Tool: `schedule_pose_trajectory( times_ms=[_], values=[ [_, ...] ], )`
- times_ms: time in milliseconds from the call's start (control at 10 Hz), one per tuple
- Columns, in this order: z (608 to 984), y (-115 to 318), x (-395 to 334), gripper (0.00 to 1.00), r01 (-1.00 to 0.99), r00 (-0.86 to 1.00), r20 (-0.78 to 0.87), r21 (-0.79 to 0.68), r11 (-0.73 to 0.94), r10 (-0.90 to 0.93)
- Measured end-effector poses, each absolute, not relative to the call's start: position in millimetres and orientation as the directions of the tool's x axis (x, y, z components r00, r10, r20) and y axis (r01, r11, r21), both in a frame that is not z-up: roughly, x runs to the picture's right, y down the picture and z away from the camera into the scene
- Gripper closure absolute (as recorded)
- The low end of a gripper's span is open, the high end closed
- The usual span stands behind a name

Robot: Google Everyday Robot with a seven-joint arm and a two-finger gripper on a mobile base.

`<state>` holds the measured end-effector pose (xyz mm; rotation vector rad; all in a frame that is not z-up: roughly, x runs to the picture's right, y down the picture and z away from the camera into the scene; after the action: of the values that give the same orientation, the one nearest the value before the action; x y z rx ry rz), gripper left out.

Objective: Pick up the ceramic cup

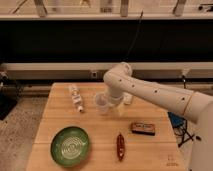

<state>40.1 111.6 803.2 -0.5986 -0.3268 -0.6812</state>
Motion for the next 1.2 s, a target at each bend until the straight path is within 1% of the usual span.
schedule_pose_trajectory(
  times_ms=[200, 300, 400, 500, 700, 900, 1100, 1200],
  values=[
    [812, 123, 39, 0.2, 0.678, 0.729, 0.481, -0.411, 0.609, -0.487],
    [814, 127, 39, 0.24, 0.678, 0.728, 0.484, -0.411, 0.609, -0.485],
    [816, 130, 40, 0.33, 0.678, 0.729, 0.484, -0.412, 0.609, -0.484],
    [817, 131, 39, 0.44, 0.677, 0.729, 0.488, -0.409, 0.612, -0.481],
    [819, 128, 41, 0.59, 0.678, 0.728, 0.487, -0.405, 0.613, -0.483],
    [820, 128, 52, 0.82, 0.68, 0.728, 0.483, -0.413, 0.606, -0.487],
    [819, 128, 51, 0.97, 0.686, 0.722, 0.484, -0.41, 0.601, -0.494],
    [813, 121, 50, 0.99, 0.69, 0.718, 0.484, -0.406, 0.599, -0.5]
  ],
)
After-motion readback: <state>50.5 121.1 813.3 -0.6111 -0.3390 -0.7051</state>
